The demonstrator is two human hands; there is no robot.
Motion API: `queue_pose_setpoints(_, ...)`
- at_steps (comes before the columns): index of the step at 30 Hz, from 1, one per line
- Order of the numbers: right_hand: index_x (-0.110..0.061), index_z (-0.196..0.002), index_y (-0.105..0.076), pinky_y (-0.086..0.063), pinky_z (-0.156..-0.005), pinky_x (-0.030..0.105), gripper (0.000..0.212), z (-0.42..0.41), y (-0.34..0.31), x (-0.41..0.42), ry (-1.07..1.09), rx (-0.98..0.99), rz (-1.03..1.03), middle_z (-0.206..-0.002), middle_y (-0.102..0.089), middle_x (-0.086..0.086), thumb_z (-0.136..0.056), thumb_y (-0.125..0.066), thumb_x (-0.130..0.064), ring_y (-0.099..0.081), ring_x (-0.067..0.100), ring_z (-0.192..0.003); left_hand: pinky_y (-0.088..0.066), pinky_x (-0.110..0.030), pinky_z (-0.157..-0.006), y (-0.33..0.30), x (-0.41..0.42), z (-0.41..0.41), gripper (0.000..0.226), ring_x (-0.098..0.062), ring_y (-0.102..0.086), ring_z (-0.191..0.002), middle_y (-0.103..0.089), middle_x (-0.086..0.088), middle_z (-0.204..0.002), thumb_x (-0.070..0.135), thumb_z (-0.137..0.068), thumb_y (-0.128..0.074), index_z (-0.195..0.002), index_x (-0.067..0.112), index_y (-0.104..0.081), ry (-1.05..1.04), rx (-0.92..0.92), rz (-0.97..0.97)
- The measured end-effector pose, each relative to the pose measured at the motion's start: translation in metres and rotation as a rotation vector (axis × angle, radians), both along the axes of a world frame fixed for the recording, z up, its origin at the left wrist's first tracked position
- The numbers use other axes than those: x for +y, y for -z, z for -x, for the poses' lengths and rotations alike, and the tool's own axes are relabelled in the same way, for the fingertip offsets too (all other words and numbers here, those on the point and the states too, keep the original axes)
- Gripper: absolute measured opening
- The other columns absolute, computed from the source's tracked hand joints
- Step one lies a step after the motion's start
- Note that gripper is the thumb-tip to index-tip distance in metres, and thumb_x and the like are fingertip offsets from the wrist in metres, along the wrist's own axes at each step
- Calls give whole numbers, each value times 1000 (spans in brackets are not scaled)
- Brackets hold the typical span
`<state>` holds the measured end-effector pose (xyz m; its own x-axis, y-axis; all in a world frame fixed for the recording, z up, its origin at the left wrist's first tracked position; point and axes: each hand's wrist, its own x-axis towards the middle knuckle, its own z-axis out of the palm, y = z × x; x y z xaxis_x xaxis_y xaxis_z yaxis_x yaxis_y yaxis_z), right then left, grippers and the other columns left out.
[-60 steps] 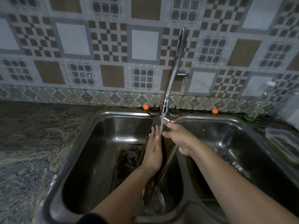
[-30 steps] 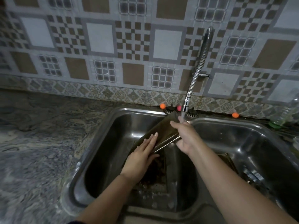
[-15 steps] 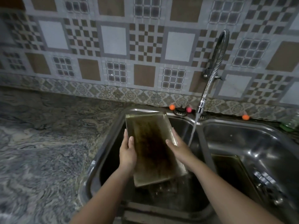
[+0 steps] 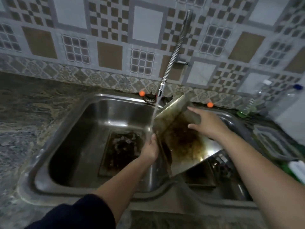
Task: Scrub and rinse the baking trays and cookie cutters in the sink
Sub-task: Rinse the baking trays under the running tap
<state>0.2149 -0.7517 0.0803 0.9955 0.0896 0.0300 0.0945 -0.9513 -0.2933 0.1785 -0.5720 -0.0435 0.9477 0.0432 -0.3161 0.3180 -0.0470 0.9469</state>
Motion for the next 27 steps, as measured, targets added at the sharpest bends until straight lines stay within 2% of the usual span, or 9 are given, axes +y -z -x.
queue_pose_setpoints(2, -40, -146, -31, -44, -97, 38, 73, -3, -9, -25, 32, -33, 105, -144, -48, 3, -85, -70, -33, -49, 28, -127, -25, -37, -114, -1, -25, 0, 53, -28, -32, -139, -40, -9, -146, 43, -103, -19, -144, 15, -38, 148, -42, -225)
queue_pose_setpoints(4, -41, -147, -28, -47, -91, 37, 74, -6, -8, -51, 74, -41, 160, -139, -53, 6, -86, -69, -33, -53, 30, -122, -16, -40, -118, 3, -46, -3, 57, -24, -10, -147, -17, -10, -158, 45, -102, -19, -150, 15, -22, 288, -101, -459)
queue_pose_setpoints(6, -41, -148, -26, -49, -91, 37, 75, -9, 6, -75, 99, -30, 193, -135, -56, 7, -86, -69, -34, -55, 29, -120, -8, -48, -119, 10, -62, -6, 65, -24, 7, -147, 9, -8, -160, 50, -100, -21, -153, 18, -2, 387, -84, -621)
queue_pose_setpoints(8, -44, -147, -26, -50, -92, 38, 76, -12, 28, -98, 137, 9, 159, -134, -57, 9, -85, -69, -35, -56, 30, -119, -5, -51, -118, 14, -71, -6, 72, -26, 13, -146, 22, -7, -157, 50, -100, -26, -152, 18, 12, 421, -68, -766)
queue_pose_setpoints(11, -43, -148, -24, -47, -90, 39, 75, -13, 69, -123, 192, 114, 104, -132, -57, 12, -87, -67, -35, -54, 33, -118, -3, -53, -117, 18, -79, -5, 80, -25, 10, -147, 23, -8, -157, 49, -98, -35, -150, 18, 18, 378, -116, -976)
queue_pose_setpoints(15, -34, -150, -25, -37, -105, 38, 78, -12, 124, -141, 215, 198, -81, -149, -41, 8, -86, -69, -30, -40, 29, -135, -2, -52, -118, 25, -84, -7, 77, -25, 4, -147, 22, -6, -157, 47, -98, -35, -151, 19, 14, 338, -112, -1032)
queue_pose_setpoints(18, -30, -151, -23, -32, -109, 39, 78, -15, 155, -149, 236, 272, -180, -155, -31, 6, -87, -68, -29, -34, 28, -139, -1, -52, -118, 24, -86, -7, 74, -24, 5, -147, 20, -4, -158, 46, -98, -34, -152, 20, 12, 311, -122, -1043)
queue_pose_setpoints(24, -37, -152, 0, -36, -105, 43, 79, -16, 180, -153, 226, 429, -23, -154, -30, 11, -94, -51, -48, -38, 32, -135, 1, -52, -119, 24, -89, -9, 74, -24, 3, -148, 15, -4, -159, 46, -98, -33, -152, 23, 12, 278, -114, -1070)
queue_pose_setpoints(27, -33, -153, 1, -36, -107, 44, 73, -18, 181, -148, 210, 511, 4, -153, -33, 14, -96, -42, -51, -38, 34, -136, 0, -51, -119, 26, -90, -10, 74, -25, 1, -148, 14, -5, -159, 48, -98, -33, -152, 23, 11, 264, -114, -1091)
